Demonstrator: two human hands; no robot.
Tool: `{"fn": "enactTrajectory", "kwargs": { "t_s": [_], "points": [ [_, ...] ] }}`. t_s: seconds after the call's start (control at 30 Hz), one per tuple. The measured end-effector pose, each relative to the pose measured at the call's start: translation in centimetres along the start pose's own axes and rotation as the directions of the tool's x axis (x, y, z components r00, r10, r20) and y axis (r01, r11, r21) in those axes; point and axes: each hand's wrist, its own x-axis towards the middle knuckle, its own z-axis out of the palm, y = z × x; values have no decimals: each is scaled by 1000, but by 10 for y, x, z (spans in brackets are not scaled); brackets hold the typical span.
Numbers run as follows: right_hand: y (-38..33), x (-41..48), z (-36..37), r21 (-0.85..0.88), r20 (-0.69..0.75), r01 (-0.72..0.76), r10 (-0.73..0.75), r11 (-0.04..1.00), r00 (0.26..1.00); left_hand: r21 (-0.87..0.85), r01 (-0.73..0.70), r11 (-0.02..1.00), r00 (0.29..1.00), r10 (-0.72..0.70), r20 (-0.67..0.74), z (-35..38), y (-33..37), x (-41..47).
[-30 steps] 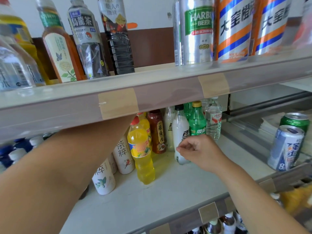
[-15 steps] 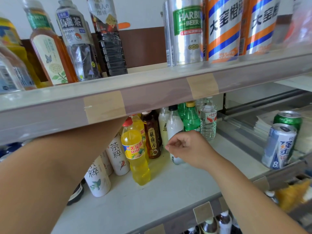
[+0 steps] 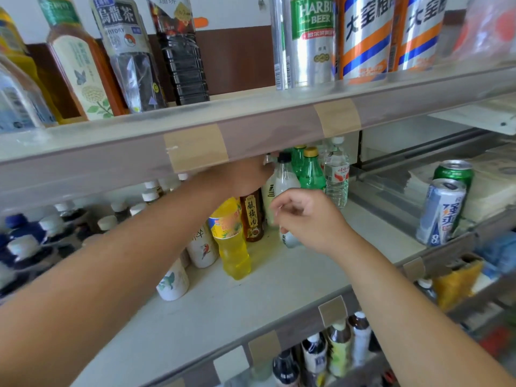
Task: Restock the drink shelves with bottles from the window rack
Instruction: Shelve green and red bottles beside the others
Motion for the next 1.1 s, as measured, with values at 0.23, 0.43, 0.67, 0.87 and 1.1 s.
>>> {"fn": "enactTrajectory", "kwargs": {
  "t_s": [0.23,0.43,0.67,0.87,1.1],
  "points": [
    [-38,-61,17,-60,-44,-123,121,991,992,-739,29,673,996,-81,-35,32,10,-112],
    [-51,-161,50,-190,-86,-355,344,915,935,-926,224,304,971,-151,185,63,32,-210],
    [-69,-292,108,-259,-208,-492,449,831,869,-950,251,183,963,46,264,79,75,-337],
    [-68,-413,154,-224,-318,-578,502,785,805,-941,320,107,924,186,335,101,133,-437],
    [-27,-543,170,-179,-416,-717,608,674,676,-886,461,52,847,270,457,163,193,-537]
  ]
}}
